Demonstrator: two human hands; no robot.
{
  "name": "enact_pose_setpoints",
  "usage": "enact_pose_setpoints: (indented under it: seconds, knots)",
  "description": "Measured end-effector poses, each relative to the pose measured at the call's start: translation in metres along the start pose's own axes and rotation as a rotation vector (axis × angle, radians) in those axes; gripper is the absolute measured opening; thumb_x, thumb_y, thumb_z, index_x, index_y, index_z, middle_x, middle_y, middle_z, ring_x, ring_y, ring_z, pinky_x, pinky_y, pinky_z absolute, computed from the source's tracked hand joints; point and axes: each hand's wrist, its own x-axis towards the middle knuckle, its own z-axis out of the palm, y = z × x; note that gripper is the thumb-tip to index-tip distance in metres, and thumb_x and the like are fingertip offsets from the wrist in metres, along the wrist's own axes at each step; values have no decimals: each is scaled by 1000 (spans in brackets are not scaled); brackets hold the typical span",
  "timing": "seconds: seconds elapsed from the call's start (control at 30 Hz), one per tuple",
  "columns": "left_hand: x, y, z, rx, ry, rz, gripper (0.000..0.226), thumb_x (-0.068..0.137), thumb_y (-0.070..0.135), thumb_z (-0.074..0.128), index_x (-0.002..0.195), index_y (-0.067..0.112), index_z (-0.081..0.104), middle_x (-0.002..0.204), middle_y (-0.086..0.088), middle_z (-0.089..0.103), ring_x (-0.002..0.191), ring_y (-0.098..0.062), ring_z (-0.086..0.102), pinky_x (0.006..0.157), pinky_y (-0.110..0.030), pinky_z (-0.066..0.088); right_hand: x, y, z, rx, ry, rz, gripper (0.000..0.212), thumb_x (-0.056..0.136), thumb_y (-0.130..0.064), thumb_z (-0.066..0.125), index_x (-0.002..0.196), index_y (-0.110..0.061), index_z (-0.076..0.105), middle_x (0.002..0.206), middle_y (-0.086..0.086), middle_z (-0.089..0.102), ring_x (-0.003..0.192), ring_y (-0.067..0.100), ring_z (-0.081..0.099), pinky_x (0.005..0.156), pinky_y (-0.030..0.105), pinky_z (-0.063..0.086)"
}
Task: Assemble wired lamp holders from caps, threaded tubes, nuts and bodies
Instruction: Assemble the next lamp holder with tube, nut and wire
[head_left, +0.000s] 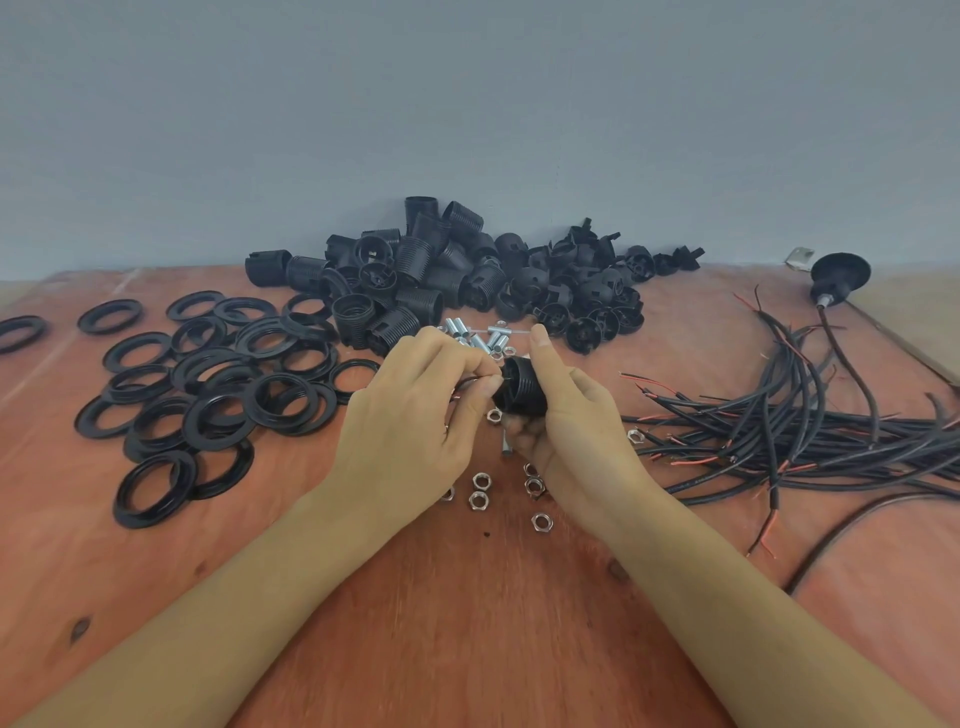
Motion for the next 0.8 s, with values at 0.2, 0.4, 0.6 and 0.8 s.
enact_pose_setpoints:
  seconds: [0.2,0.4,0.6,0.8]
  knots:
    - [-1,3,-2,-140,26,-53,17,94,27,54,91,13,64,87,5,56,77,-15,54,64,-37,48,1,0,-3,101,-78,94,43,99,-47,49,97,-6,60,74,6,58,48,9,45,44,20,36]
    - [-1,8,-1,-129,21,-67,12,91,21,60,88,11,67,82,2,58,72,-17,54,61,-38,48,3,1,-3,115,-84,109,42,102,-44,44,87,-8,60,66,4,54,47,10,44,42,21,36]
    - [0,9,-3,-121,7,-80,14,90,24,59,86,13,67,80,4,57,73,-16,53,61,-35,47,0,0,0,-5,-47,-7,44,102,-44,43,84,-8,61,60,3,52,47,11,44,48,23,34]
    - [1,9,-4,-105,-20,-78,21,90,32,53,86,15,66,80,8,55,75,-11,50,62,-27,44,-2,1,0,-23,-32,-21,43,101,-45,44,89,-8,62,64,4,54,51,11,46,56,27,37]
